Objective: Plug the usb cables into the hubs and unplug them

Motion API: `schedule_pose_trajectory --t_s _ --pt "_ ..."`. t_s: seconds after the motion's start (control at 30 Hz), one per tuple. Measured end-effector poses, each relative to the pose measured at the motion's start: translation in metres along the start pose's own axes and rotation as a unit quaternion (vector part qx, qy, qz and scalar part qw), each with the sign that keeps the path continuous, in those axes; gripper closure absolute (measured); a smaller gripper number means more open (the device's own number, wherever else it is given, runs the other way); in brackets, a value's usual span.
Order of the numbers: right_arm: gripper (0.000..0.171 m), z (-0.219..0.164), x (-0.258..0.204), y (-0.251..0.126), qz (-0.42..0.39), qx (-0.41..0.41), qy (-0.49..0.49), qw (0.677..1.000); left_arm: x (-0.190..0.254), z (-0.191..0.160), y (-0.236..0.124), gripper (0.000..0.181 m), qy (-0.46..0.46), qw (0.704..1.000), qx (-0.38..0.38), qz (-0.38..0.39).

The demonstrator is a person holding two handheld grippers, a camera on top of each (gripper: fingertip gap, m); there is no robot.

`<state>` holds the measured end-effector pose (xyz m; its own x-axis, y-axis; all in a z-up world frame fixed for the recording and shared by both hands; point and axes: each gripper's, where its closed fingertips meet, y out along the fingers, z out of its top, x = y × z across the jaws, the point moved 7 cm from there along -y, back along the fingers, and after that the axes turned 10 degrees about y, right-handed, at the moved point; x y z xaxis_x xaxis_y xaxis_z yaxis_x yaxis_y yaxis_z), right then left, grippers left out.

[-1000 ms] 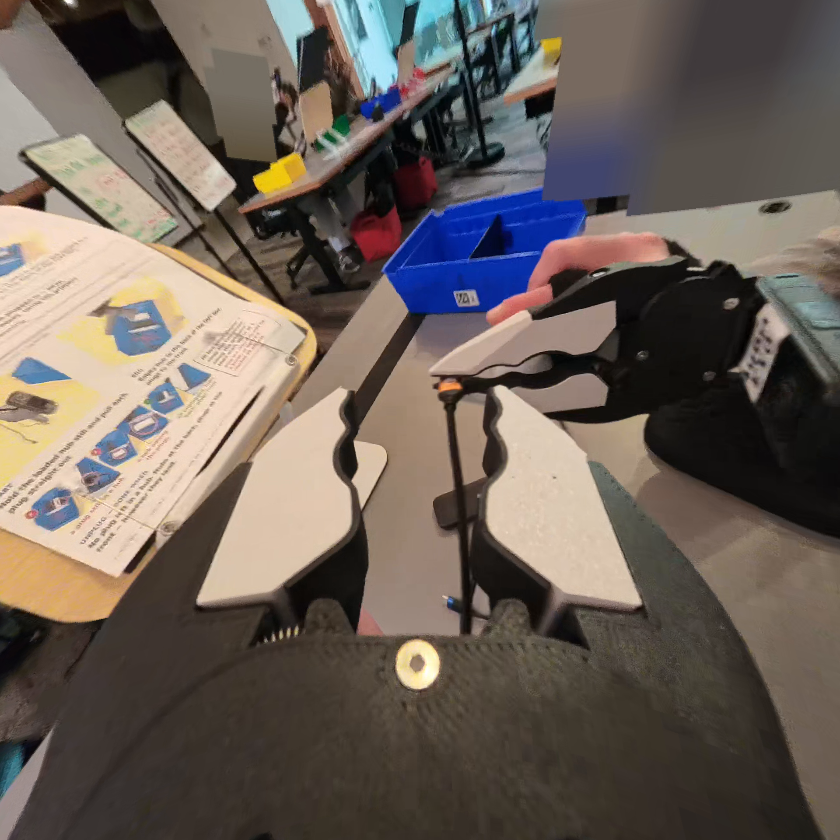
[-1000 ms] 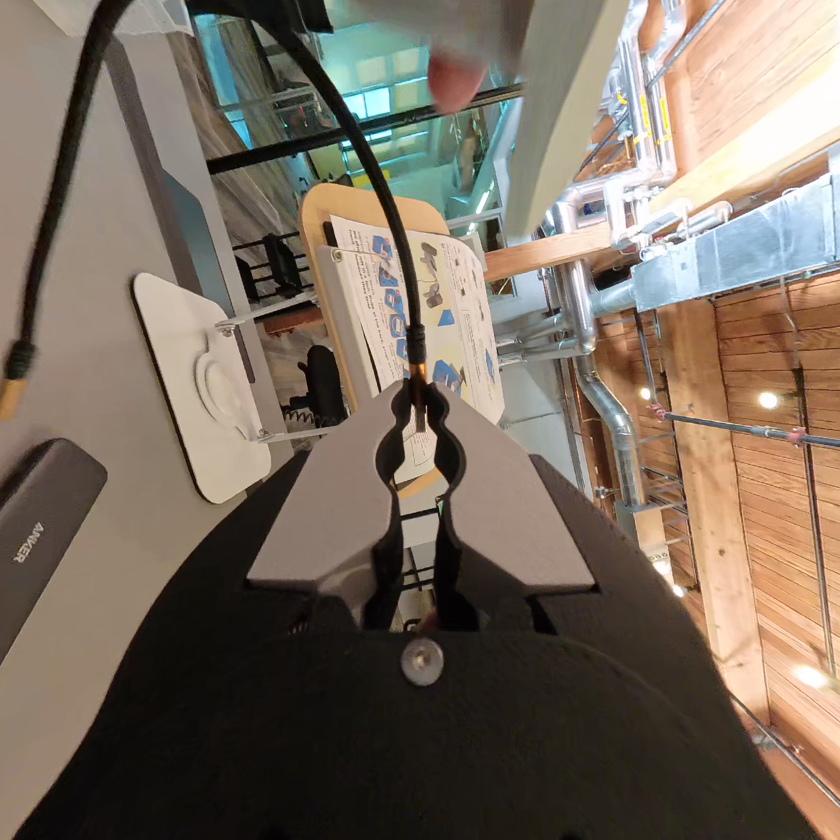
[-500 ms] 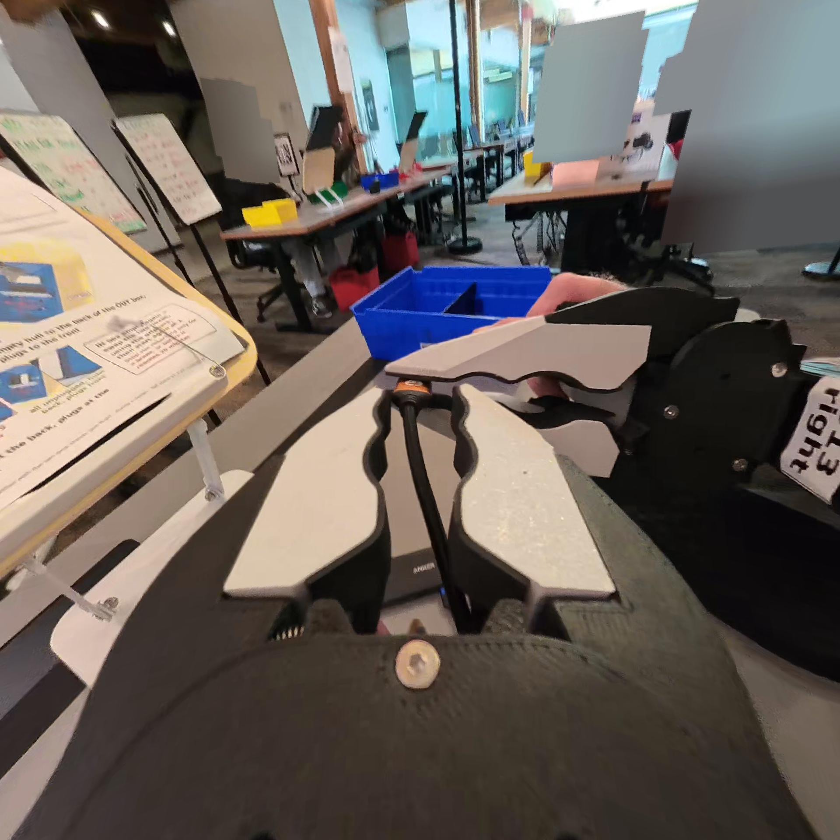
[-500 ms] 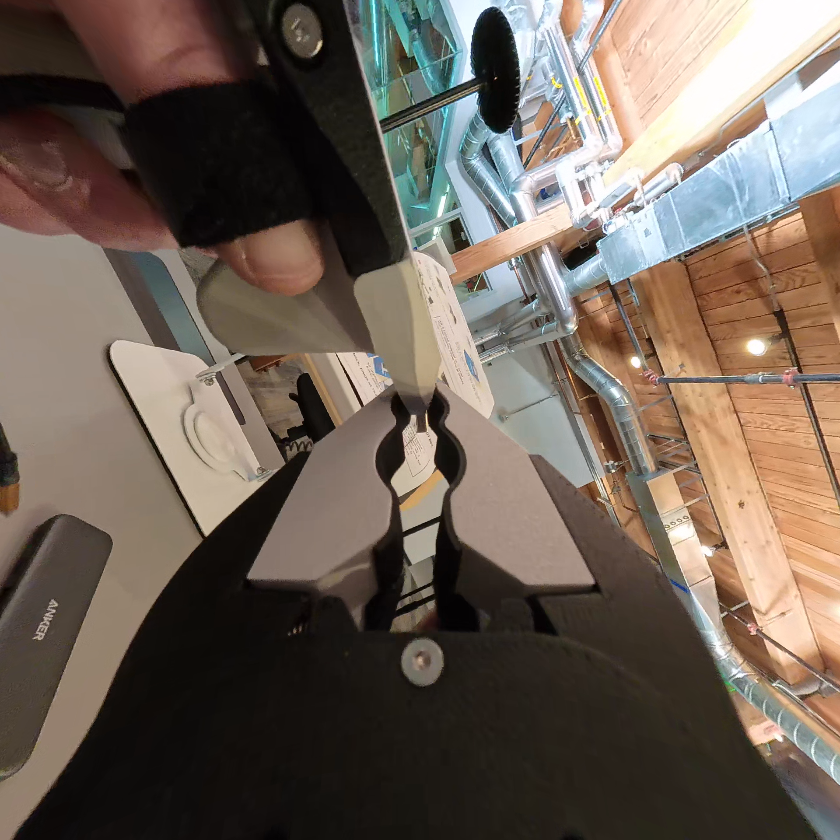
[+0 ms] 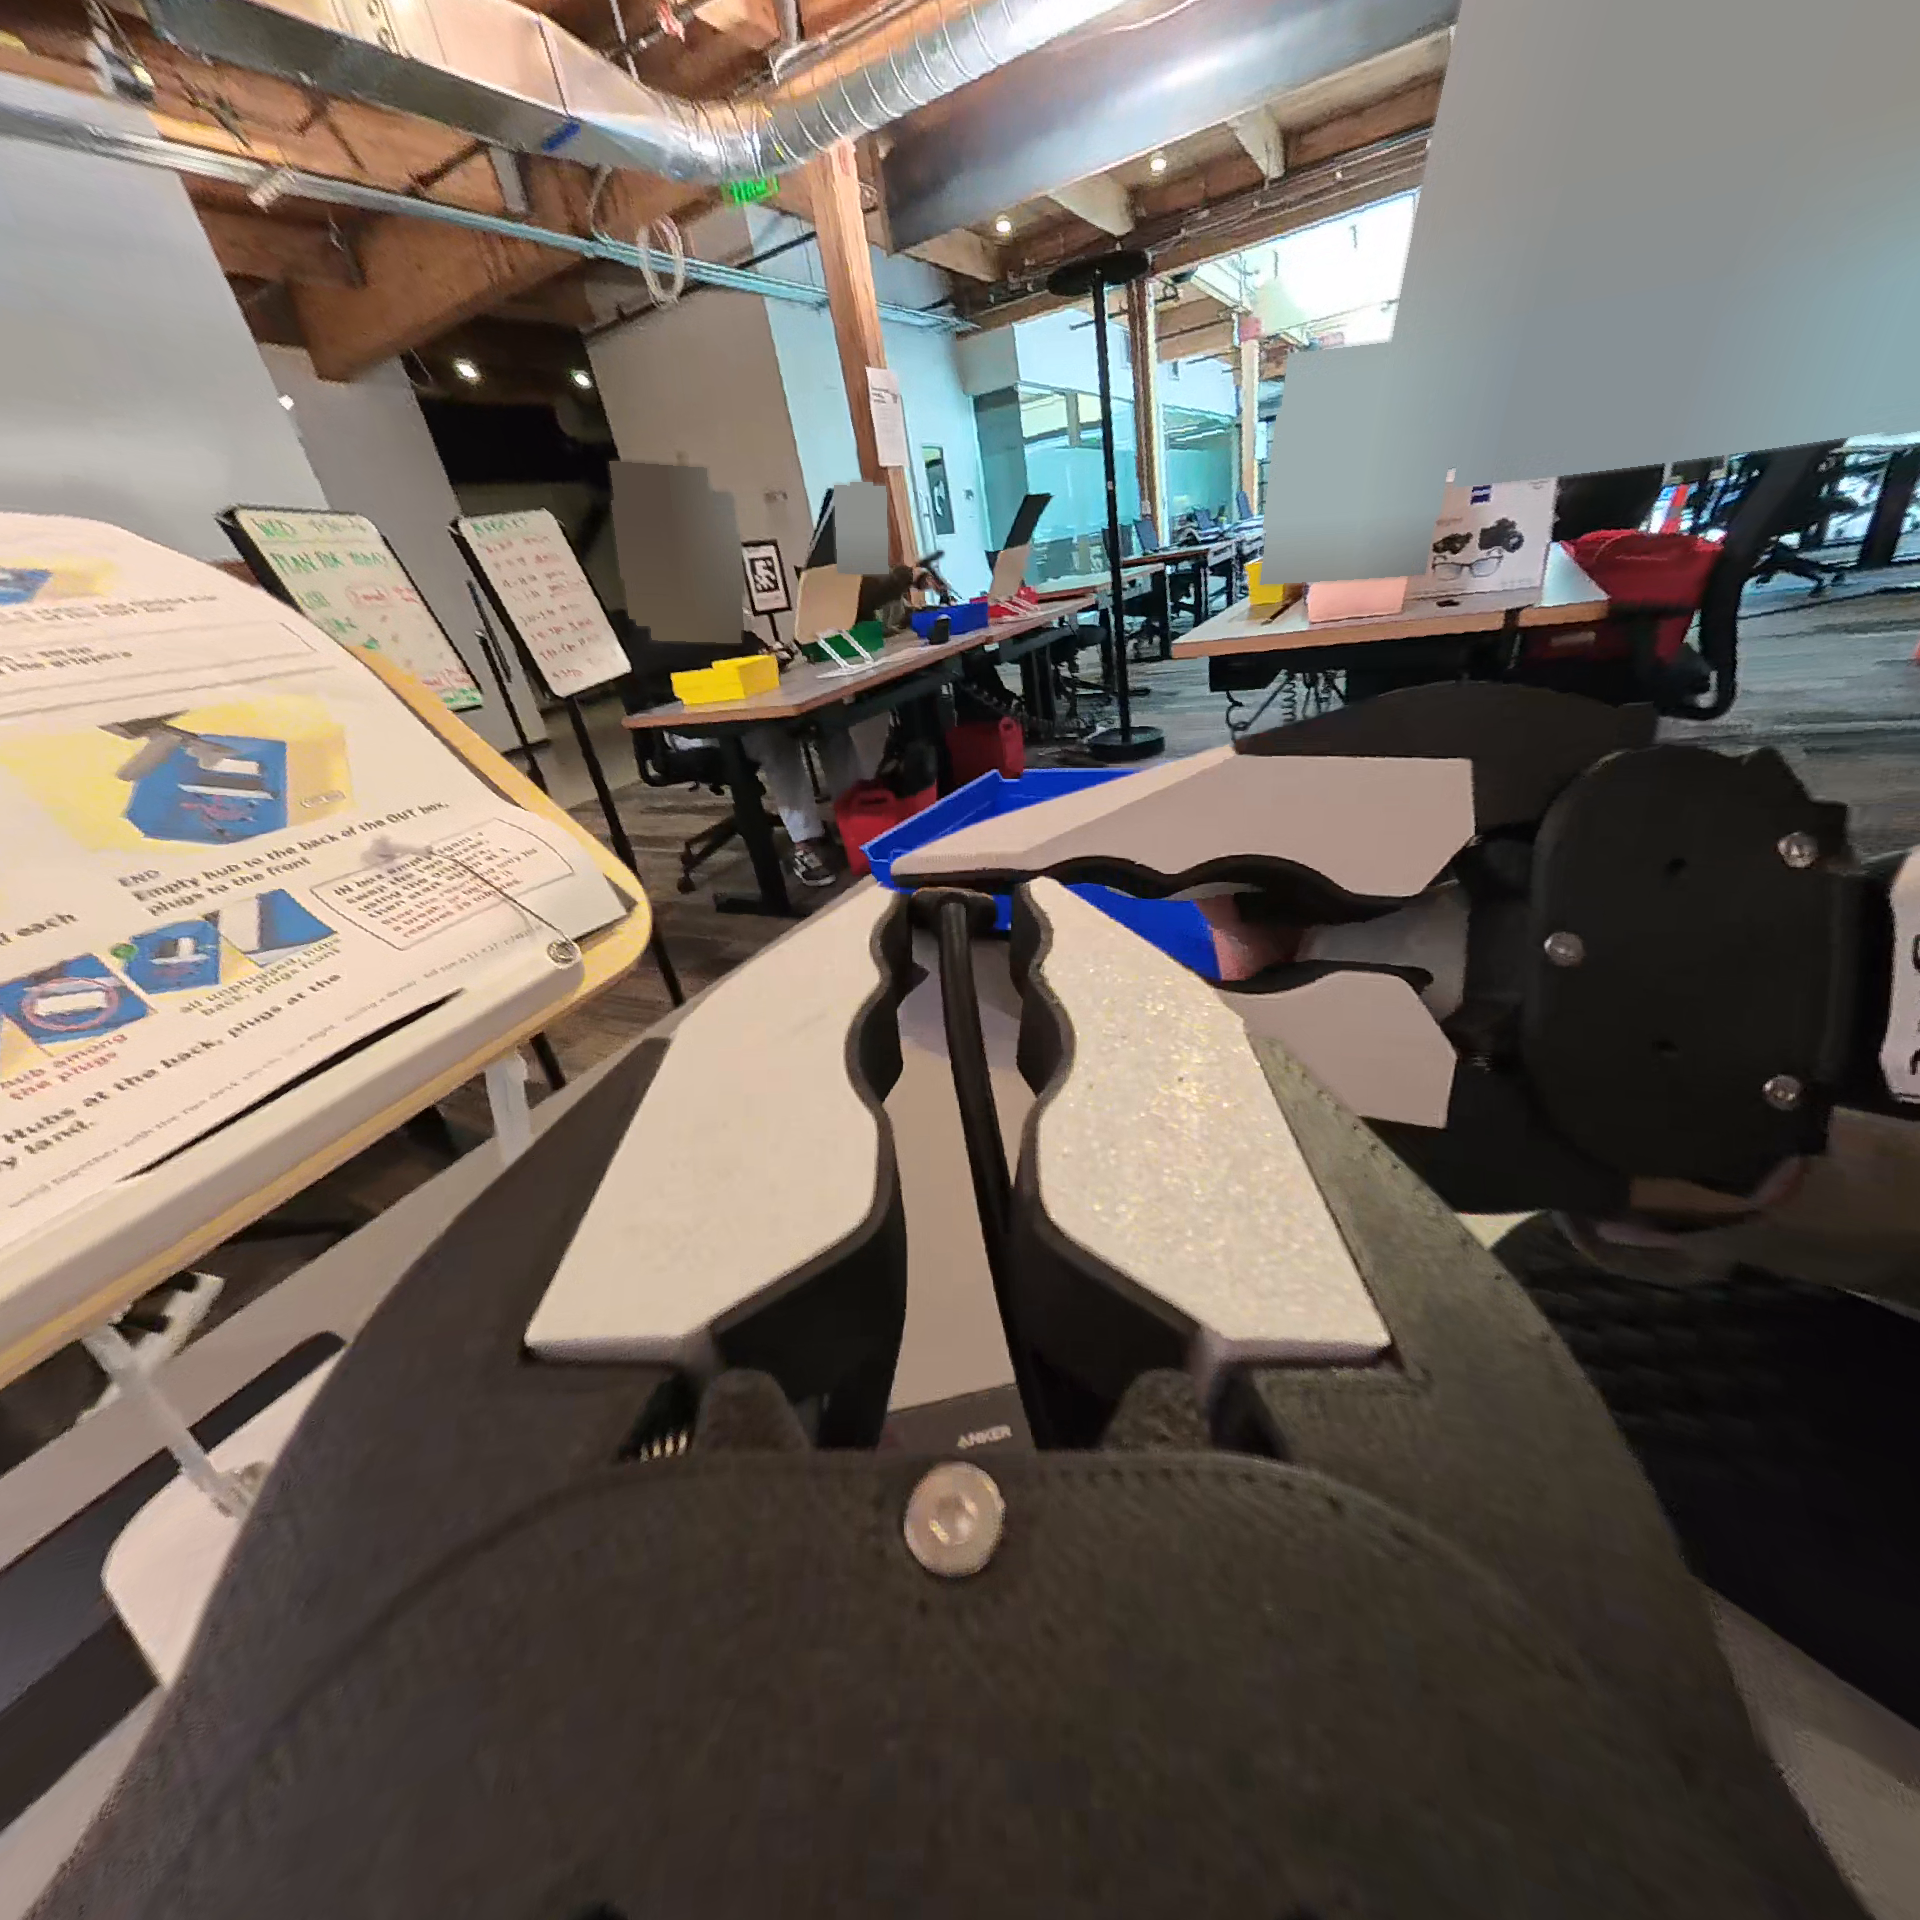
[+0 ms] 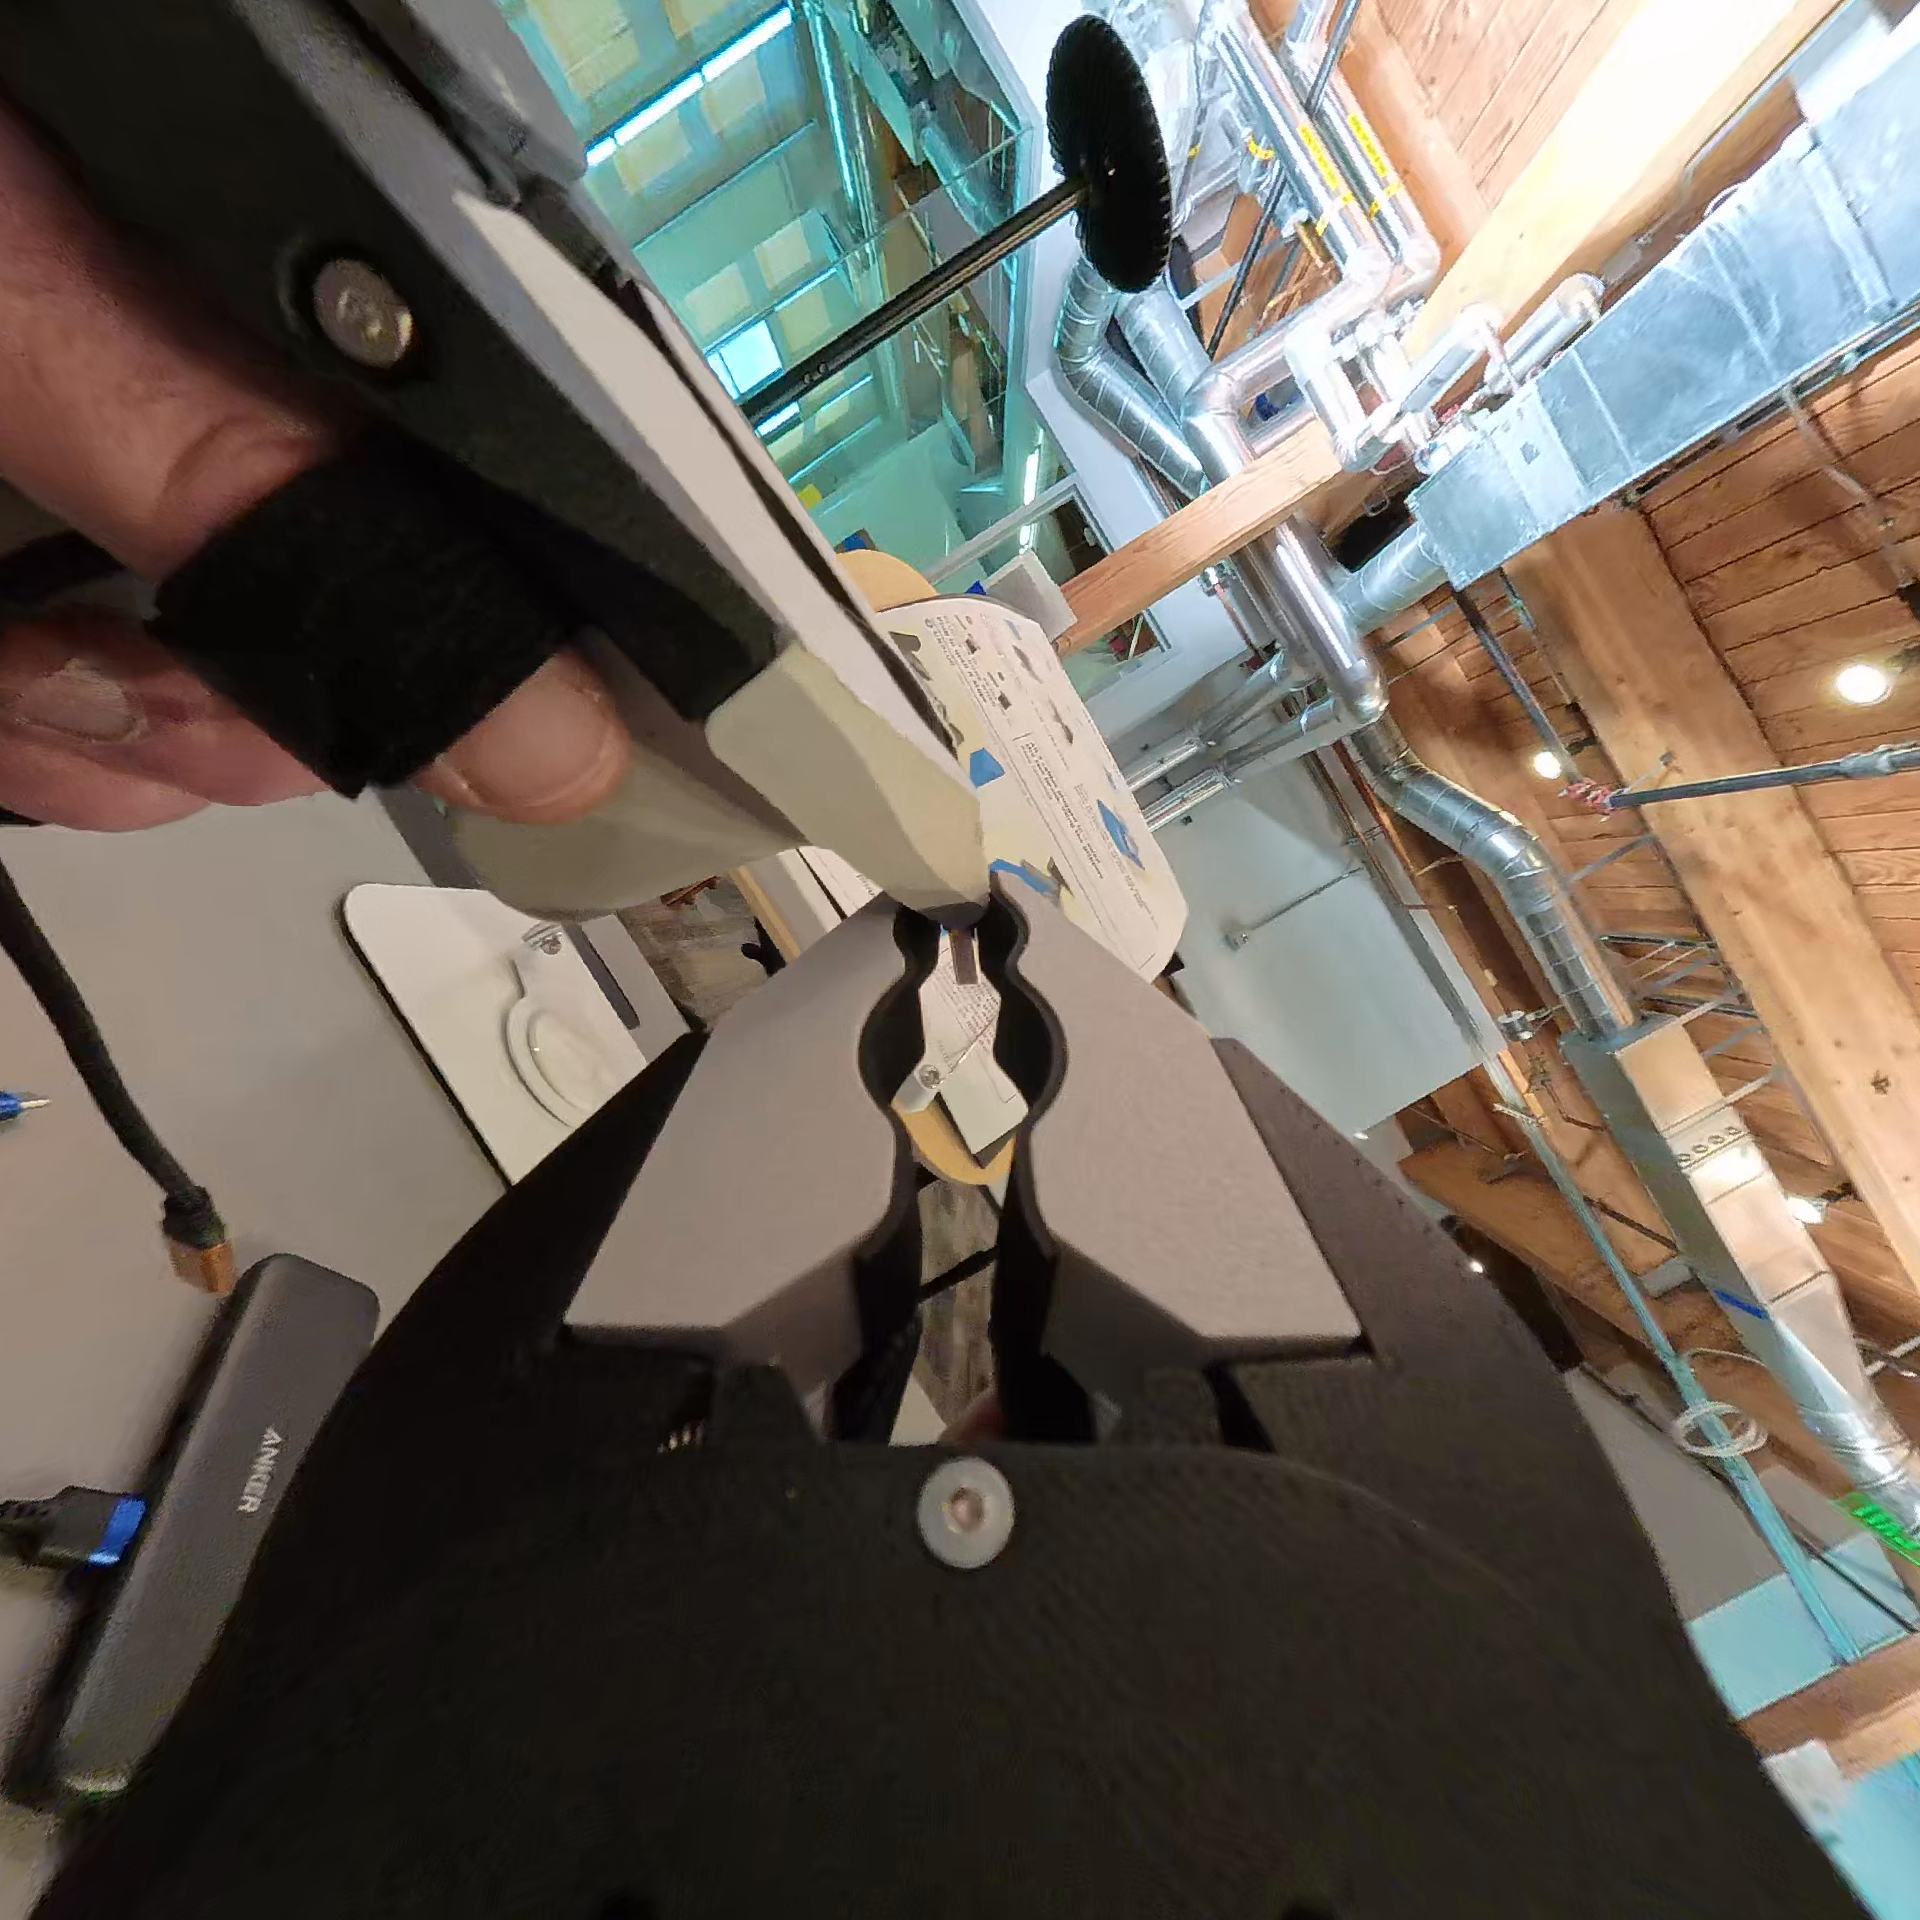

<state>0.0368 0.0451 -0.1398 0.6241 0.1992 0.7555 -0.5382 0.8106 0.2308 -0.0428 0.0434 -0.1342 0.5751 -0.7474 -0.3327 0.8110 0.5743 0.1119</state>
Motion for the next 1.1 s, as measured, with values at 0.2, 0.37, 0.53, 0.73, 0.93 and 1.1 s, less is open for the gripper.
schedule_pose_trajectory --t_s 0.2,0.37,0.53,0.73,0.93,1.1 --pt "0.167 0.000 0.003 0.001 0.018 -0.010 -0.016 1.000 0.001 0.002 0.001 0.166 0.053 0.998 -0.008 0.012" --pt "0.167 -0.004 0.004 0.002 0.021 -0.022 -0.047 0.998 0.001 0.002 0.004 0.166 0.081 0.996 -0.028 0.027" --pt "0.167 -0.006 0.004 0.001 0.031 -0.021 -0.071 0.997 0.000 -0.002 0.004 0.166 0.069 0.997 -0.031 0.018" --pt "0.155 -0.005 0.009 0.002 0.032 -0.015 -0.058 0.998 -0.007 -0.002 0.002 0.166 0.037 0.999 -0.009 0.026" --pt "0.140 -0.017 0.041 -0.001 0.026 -0.023 -0.002 0.999 -0.034 0.007 0.004 0.166 -0.024 1.000 0.015 -0.010" --pt "0.149 -0.029 0.061 0.003 0.107 -0.029 0.170 0.979 -0.061 0.027 0.026 0.166 -0.093 0.992 0.058 -0.058"
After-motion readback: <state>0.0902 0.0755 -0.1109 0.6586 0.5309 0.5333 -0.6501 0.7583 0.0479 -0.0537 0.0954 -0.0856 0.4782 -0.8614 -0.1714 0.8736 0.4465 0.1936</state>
